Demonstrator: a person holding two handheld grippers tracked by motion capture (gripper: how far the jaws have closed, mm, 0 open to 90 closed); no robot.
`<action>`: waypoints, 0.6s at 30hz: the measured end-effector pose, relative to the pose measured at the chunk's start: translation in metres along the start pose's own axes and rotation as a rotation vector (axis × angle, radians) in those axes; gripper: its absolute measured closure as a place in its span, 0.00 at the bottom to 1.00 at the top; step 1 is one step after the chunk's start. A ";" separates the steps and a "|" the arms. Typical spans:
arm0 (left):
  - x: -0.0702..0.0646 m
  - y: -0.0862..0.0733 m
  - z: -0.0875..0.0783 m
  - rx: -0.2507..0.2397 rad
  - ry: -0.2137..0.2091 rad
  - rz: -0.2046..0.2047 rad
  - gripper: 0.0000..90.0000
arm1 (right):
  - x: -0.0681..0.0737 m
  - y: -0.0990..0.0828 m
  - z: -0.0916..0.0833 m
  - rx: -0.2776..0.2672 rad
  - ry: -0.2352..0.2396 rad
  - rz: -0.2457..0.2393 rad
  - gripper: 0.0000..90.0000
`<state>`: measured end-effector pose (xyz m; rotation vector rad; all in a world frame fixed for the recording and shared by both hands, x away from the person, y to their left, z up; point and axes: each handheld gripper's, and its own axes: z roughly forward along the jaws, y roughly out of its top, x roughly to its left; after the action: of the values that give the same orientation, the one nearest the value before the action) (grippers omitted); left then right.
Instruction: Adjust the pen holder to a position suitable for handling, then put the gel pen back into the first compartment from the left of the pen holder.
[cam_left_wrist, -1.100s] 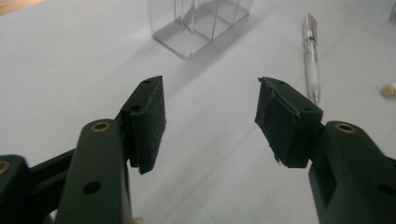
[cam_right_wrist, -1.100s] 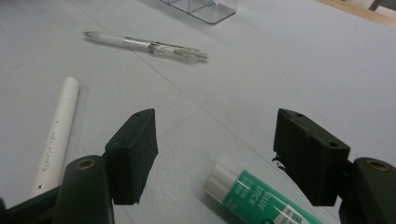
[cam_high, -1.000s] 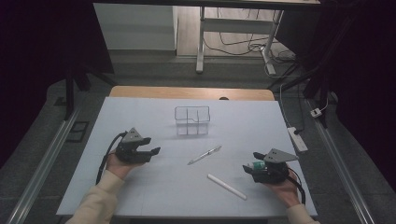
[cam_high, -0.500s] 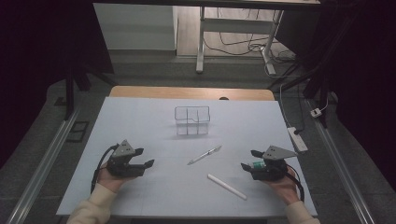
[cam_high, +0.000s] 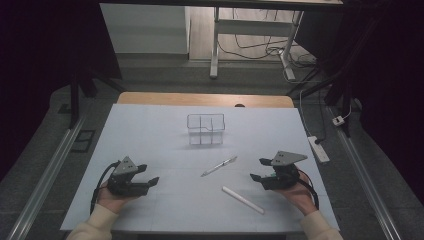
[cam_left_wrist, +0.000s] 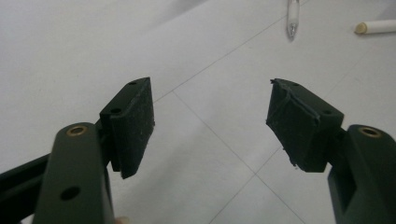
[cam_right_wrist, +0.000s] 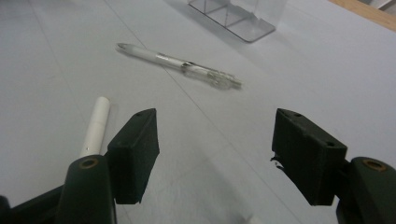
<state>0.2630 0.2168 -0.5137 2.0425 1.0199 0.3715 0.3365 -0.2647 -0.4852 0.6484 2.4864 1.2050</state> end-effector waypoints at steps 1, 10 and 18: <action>-0.001 0.000 0.001 0.002 -0.002 -0.001 0.35 | 0.000 0.003 0.002 0.007 0.001 -0.007 0.34; -0.003 -0.001 0.004 0.023 -0.001 0.013 0.34 | 0.001 0.028 0.017 0.012 0.069 -0.041 0.36; -0.003 -0.002 0.003 0.021 -0.005 0.015 0.34 | 0.003 0.041 0.025 0.031 0.094 -0.075 0.35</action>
<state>0.2622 0.2136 -0.5170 2.0697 1.0095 0.3651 0.3556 -0.2241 -0.4678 0.5128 2.5864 1.1979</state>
